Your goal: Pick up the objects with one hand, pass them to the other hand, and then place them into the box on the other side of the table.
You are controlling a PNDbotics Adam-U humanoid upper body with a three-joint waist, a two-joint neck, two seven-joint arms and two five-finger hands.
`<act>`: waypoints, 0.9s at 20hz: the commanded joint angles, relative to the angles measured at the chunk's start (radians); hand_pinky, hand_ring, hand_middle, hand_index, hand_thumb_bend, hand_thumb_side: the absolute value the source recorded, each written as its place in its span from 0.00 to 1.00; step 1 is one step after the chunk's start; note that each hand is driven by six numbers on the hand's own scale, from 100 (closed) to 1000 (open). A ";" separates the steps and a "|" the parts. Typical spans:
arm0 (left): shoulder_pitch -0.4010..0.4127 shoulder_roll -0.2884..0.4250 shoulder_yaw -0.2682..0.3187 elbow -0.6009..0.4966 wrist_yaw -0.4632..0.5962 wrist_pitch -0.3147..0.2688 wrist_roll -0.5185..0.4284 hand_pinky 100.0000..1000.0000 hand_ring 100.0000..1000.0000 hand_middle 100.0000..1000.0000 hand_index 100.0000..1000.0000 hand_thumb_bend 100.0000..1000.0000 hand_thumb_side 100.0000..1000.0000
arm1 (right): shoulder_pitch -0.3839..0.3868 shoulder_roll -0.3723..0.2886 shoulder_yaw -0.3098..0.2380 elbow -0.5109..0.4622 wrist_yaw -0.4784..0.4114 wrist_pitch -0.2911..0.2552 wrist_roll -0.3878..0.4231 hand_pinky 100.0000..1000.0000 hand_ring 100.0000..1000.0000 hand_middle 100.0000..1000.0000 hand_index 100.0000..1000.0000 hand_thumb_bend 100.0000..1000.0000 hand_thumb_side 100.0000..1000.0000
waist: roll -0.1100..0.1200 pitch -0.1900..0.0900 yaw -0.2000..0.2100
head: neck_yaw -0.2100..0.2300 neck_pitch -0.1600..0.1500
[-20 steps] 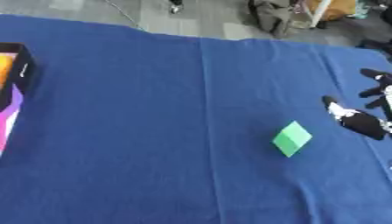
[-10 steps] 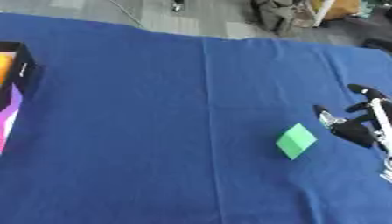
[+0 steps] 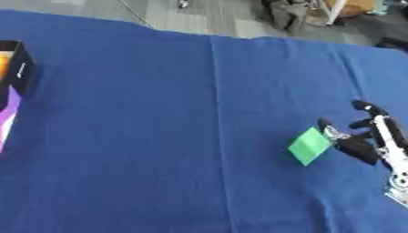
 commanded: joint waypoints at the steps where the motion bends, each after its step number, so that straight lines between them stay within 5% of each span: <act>1: -0.013 0.010 0.009 -0.018 -0.003 0.003 0.000 1.00 1.00 0.68 0.85 0.00 0.66 | 0.001 -0.015 -0.001 -0.009 -0.006 0.001 -0.008 0.55 0.67 0.86 0.91 0.36 0.47 | 0.007 -0.013 -0.002 | -0.001 -0.011; 9: -0.017 0.008 0.009 -0.018 -0.002 0.000 -0.002 1.00 1.00 0.67 0.84 0.00 0.66 | 0.011 0.005 0.015 -0.009 -0.014 -0.033 0.021 0.55 0.67 0.87 0.91 0.35 0.49 | 0.012 -0.007 -0.004 | -0.004 -0.016; 10: -0.016 0.008 0.009 -0.018 -0.002 0.001 -0.003 1.00 1.00 0.67 0.84 0.00 0.66 | 0.011 0.005 0.014 -0.009 -0.014 -0.035 0.021 0.49 0.63 0.87 0.92 0.26 0.64 | 0.012 -0.007 -0.005 | -0.005 -0.014; 11: -0.014 0.008 0.007 -0.018 -0.004 0.002 -0.005 1.00 1.00 0.67 0.84 0.00 0.66 | 0.000 0.000 0.004 -0.009 -0.014 -0.042 0.017 0.49 0.62 0.87 0.92 0.25 0.65 | 0.015 -0.008 -0.007 | -0.006 -0.008; 18: -0.011 0.007 0.006 -0.018 -0.011 0.005 -0.010 1.00 1.00 0.67 0.84 0.00 0.66 | 0.002 -0.009 -0.002 -0.009 -0.069 -0.144 0.041 0.51 0.63 0.86 0.91 0.29 0.62 | 0.016 -0.006 -0.014 | -0.005 -0.009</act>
